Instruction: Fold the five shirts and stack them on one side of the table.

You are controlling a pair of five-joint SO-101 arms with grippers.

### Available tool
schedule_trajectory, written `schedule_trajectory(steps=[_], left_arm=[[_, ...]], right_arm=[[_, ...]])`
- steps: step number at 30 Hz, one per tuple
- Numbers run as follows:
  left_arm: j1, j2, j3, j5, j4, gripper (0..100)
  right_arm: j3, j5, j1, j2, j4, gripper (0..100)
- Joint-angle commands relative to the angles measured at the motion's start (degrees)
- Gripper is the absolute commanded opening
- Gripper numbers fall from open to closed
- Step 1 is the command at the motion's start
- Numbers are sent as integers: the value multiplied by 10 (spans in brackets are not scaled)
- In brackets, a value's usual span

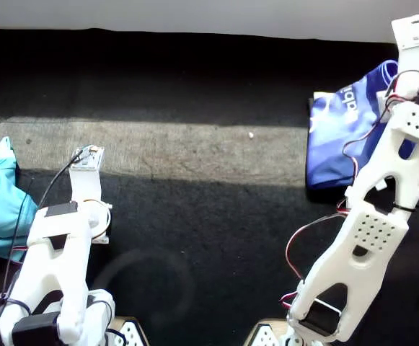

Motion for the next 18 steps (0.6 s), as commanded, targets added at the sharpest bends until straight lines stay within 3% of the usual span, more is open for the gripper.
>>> schedule_trajectory(steps=[1, 18], left_arm=[[-8, -3, 0, -2, -13, 10], [-8, -3, 0, -2, -13, 10]], right_arm=[[-7, 8, 7, 31, -66, 5], [0, 8, 37, 62, -183, 18]])
